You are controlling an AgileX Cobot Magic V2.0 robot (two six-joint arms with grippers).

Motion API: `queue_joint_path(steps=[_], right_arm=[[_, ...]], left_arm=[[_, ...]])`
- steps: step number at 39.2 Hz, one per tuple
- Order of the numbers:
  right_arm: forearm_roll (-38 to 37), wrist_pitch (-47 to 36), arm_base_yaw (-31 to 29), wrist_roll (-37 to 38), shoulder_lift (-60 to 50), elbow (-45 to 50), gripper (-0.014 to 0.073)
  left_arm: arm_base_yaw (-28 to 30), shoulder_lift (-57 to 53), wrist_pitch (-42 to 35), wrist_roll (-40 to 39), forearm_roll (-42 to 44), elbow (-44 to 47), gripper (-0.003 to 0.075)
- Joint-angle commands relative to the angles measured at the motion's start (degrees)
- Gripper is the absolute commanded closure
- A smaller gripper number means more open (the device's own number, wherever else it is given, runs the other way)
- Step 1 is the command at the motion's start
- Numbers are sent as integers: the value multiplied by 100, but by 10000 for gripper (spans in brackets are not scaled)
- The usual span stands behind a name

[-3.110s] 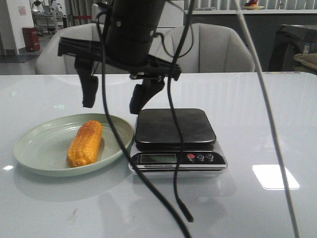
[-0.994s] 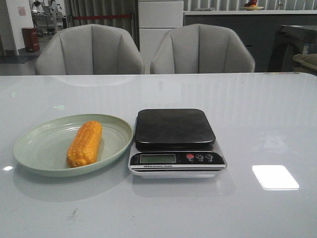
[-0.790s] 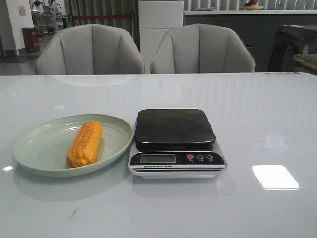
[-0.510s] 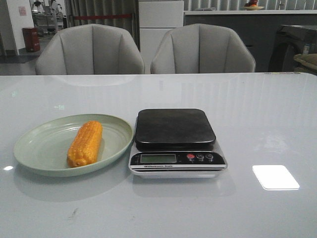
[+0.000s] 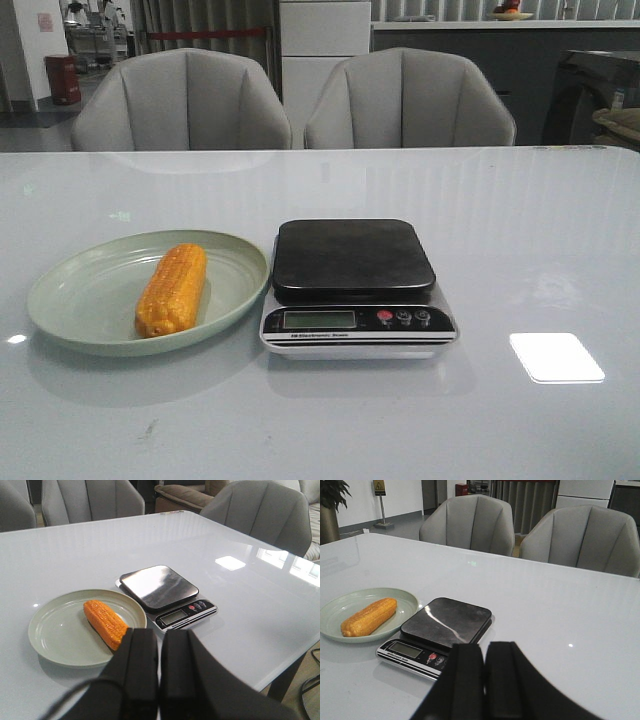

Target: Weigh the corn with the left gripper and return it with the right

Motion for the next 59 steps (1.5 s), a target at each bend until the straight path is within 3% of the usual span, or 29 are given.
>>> queue_joint_path(steps=[1,18,24,34,42,49,59], right_arm=[[22,-440,-10,-43,65,-144,454],[22,-440,-10,-43,65,-144,454],[22,-440,-10,-43,65,-144,454],[22,-440,-10,-43,65,-144,454],[22,-436,-10,-43,65,-144,454],[22,-436,-10,-43,65,-144,454],[22,-436,-10,-43,65,-144,454]], left_arm=[[3,70,-420,-35,-17,-142,606],[34,70,-656,-35,-17,108,606],[684,58,-1587,-35,-17,561,606],[2244,-80,-2818,-35,-41,1323,606],[3067,-307,-3171,-35,-41,1870,606],[3424,-307,-3222,-35,-41,2177,606],[3436,-307,-3569,-35,-30,2372,606]])
